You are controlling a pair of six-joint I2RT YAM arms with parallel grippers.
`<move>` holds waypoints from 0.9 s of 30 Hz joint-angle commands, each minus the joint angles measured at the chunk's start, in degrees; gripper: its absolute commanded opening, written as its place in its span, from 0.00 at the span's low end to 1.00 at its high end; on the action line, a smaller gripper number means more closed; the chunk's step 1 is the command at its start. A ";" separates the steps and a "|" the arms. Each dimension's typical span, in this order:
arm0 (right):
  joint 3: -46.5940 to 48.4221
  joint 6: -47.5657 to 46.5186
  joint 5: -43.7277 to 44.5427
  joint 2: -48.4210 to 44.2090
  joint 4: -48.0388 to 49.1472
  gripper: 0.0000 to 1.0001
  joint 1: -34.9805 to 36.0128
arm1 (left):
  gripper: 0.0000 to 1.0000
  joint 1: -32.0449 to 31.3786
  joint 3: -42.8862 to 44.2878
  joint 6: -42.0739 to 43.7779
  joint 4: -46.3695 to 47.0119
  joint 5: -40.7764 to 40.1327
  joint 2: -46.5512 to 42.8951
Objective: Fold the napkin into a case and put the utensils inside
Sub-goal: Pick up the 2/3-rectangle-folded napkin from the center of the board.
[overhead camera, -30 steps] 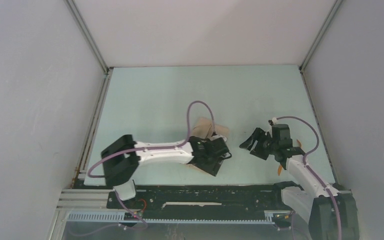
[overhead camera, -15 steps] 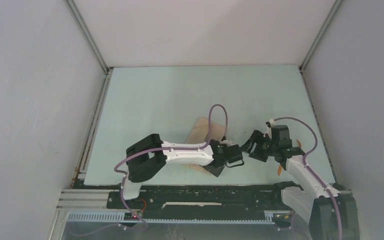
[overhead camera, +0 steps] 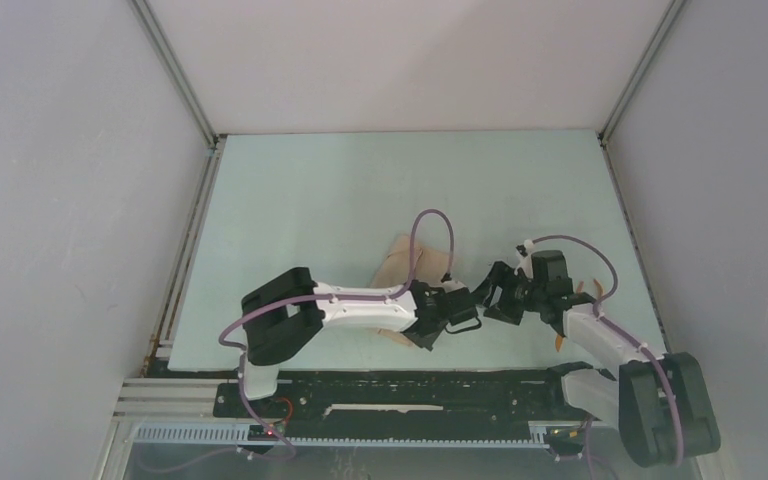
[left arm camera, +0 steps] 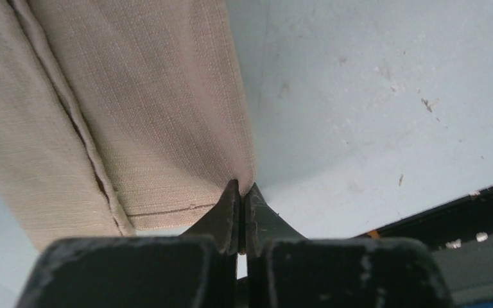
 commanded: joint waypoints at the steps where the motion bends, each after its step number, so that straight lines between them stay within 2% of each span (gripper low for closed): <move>1: -3.68 6.63 -6.93 3.12 16.38 0.84 1.22 | 0.00 2.63 -5.01 2.88 5.31 6.64 -6.00; 9: -2.74 18.82 -7.16 17.06 35.78 0.95 6.20 | 0.00 4.72 -8.84 2.02 8.75 12.05 -13.12; 16: -1.27 26.84 -3.58 25.60 43.68 0.95 11.14 | 0.00 5.03 -9.78 1.77 8.64 12.73 -15.62; 23: -1.06 31.07 -1.45 31.40 48.33 0.85 12.28 | 0.00 5.26 -10.72 1.63 8.44 12.69 -17.37; 27: -0.91 30.77 -1.57 33.42 50.72 0.73 10.50 | 0.00 5.23 -11.04 1.50 8.84 13.29 -17.50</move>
